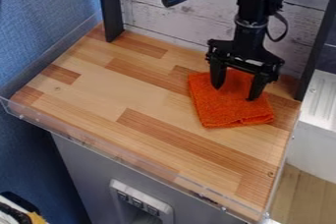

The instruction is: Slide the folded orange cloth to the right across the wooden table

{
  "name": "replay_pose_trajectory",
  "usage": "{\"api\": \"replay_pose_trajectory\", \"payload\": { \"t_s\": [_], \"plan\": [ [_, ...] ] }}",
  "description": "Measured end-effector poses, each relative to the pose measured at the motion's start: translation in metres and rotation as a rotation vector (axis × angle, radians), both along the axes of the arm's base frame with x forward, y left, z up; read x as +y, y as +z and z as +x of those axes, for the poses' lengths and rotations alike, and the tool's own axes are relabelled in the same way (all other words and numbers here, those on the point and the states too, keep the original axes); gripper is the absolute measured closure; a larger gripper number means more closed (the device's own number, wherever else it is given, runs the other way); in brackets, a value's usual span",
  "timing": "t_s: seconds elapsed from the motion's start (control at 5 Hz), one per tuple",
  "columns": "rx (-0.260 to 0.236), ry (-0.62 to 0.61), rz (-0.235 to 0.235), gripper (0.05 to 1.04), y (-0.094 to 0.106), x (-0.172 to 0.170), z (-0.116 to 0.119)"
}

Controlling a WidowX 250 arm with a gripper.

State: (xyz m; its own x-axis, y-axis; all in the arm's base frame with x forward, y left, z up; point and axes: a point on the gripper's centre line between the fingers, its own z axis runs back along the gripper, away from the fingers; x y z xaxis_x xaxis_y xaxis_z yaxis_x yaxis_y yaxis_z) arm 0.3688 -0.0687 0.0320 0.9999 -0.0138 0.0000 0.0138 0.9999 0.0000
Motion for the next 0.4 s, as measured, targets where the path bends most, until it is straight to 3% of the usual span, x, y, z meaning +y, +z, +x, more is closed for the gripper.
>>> {"api": "replay_pose_trajectory", "payload": {
  "t_s": [0.4],
  "plan": [
    [-0.024,0.008,-0.008,0.083,0.0000,-0.0068,0.0026]
  ]
}}
